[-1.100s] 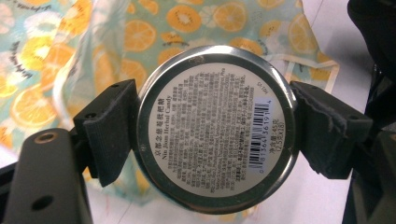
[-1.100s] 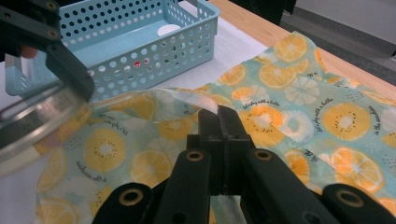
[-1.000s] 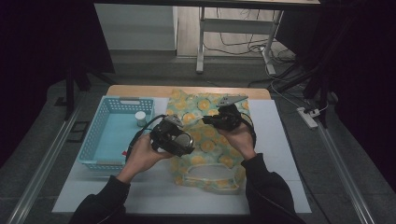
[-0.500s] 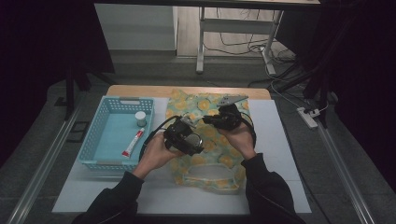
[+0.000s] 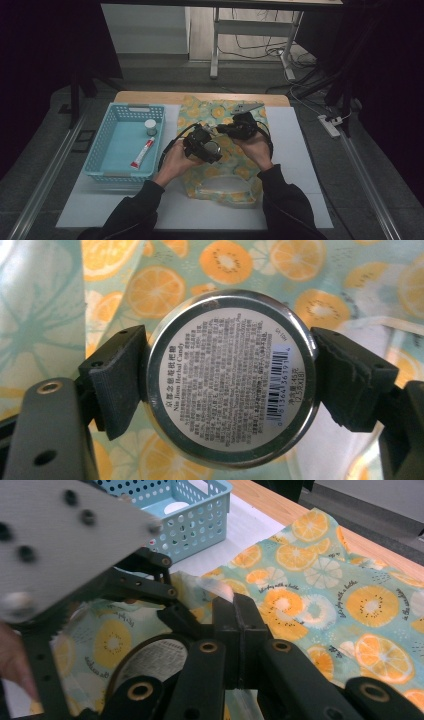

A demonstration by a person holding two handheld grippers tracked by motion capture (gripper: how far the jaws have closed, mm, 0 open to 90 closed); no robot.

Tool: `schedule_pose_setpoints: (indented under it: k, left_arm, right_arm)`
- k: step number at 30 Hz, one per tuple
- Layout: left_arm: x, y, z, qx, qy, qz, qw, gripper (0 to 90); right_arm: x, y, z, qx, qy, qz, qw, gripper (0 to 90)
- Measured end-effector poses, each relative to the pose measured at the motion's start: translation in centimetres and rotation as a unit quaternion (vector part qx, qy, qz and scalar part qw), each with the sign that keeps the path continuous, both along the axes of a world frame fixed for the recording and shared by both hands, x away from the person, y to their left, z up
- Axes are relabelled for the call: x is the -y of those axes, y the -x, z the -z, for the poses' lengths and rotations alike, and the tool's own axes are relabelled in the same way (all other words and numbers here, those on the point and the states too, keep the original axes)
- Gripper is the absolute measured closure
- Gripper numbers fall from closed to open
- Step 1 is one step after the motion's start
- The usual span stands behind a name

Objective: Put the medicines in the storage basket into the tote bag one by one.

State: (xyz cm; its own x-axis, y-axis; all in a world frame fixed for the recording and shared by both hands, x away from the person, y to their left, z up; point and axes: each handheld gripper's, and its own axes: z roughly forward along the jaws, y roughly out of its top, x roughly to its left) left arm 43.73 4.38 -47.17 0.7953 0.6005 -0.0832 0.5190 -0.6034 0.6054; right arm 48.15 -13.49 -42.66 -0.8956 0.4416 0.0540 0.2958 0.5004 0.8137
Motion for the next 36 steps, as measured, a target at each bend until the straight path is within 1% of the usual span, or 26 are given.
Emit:
schedule_pose_setpoints:
  k: [4, 8, 10, 11, 13, 17, 18, 20, 24, 30, 31, 32, 34, 36]
  left_arm:
    - [0.0, -0.7, 0.6, -0.002, 0.001, -0.011, 0.9999, 19.9]
    - [-0.2, -1.3, 1.1, -0.003, 0.009, -0.027, 0.9996, 19.9]
    - [-0.2, -1.6, 1.4, -0.005, 0.009, -0.034, 0.9994, 19.9]
    - [-0.2, -1.8, 1.6, -0.006, 0.005, -0.033, 0.9994, 19.9]
    - [-0.1, -2.0, 1.9, -0.007, 0.011, -0.038, 0.9992, 19.9]
    - [0.0, -2.5, 2.6, -0.011, 0.005, -0.038, 0.9992, 19.9]
    - [0.1, -2.6, 2.8, -0.012, 0.007, -0.041, 0.9991, 19.8]
    - [0.1, -2.8, 3.1, -0.013, 0.002, -0.04, 0.9991, 19.8]
    - [0.1, -3.1, 3.7, -0.01, -0.002, -0.048, 0.9988, 19.7]
    - [0.1, -3.4, 4.3, -0.01, -0.003, -0.046, 0.9989, 19.1]
    - [0.1, -3.4, 4.4, -0.01, -0.002, -0.046, 0.9989, 18.4]
    - [0.1, -3.4, 4.4, -0.01, 0.005, -0.047, 0.9988, 17.5]
    - [0.0, -3.4, 4.2, -0.009, 0.01, -0.051, 0.9986, 13.8]
    - [0.1, -3.2, 4.0, -0.007, 0.005, -0.052, 0.9986, 12.9]
  right_arm:
    - [0.0, -0.1, 0.2, -0.002, 0.003, 0.002, 1.0, 90.0]
    - [0.0, -0.3, 0.4, -0.002, 0.004, 0.003, 1.0, 90.0]
    - [0.0, -0.3, 0.5, -0.004, 0.006, 0.004, 1.0, 90.0]
    - [0.0, -0.4, 0.6, -0.005, 0.007, 0.005, 0.9999, 90.0]
    - [-0.1, -0.5, 0.8, -0.006, 0.009, 0.006, 0.9999, 90.0]
    - [-0.1, -0.7, 1.2, -0.009, 0.012, 0.009, 0.9999, 90.0]
    - [-0.1, -0.7, 1.3, -0.008, 0.012, 0.009, 0.9999, 90.0]
    - [0.0, -0.8, 1.5, -0.009, 0.013, 0.01, 0.9998, 90.0]
    - [-0.1, -1.0, 1.9, -0.012, 0.015, 0.012, 0.9997, 90.0]
    - [-0.1, -1.1, 2.2, -0.013, 0.016, 0.014, 0.9997, 90.0]
    - [-0.1, -1.1, 2.3, -0.012, 0.015, 0.014, 0.9997, 90.0]
    - [-0.1, -1.1, 2.3, -0.012, 0.015, 0.014, 0.9997, 90.0]
    - [-0.2, -1.1, 2.3, -0.01, 0.014, 0.012, 0.9998, 90.0]
    - [-0.2, -1.1, 2.3, -0.008, 0.013, 0.011, 0.9998, 90.0]
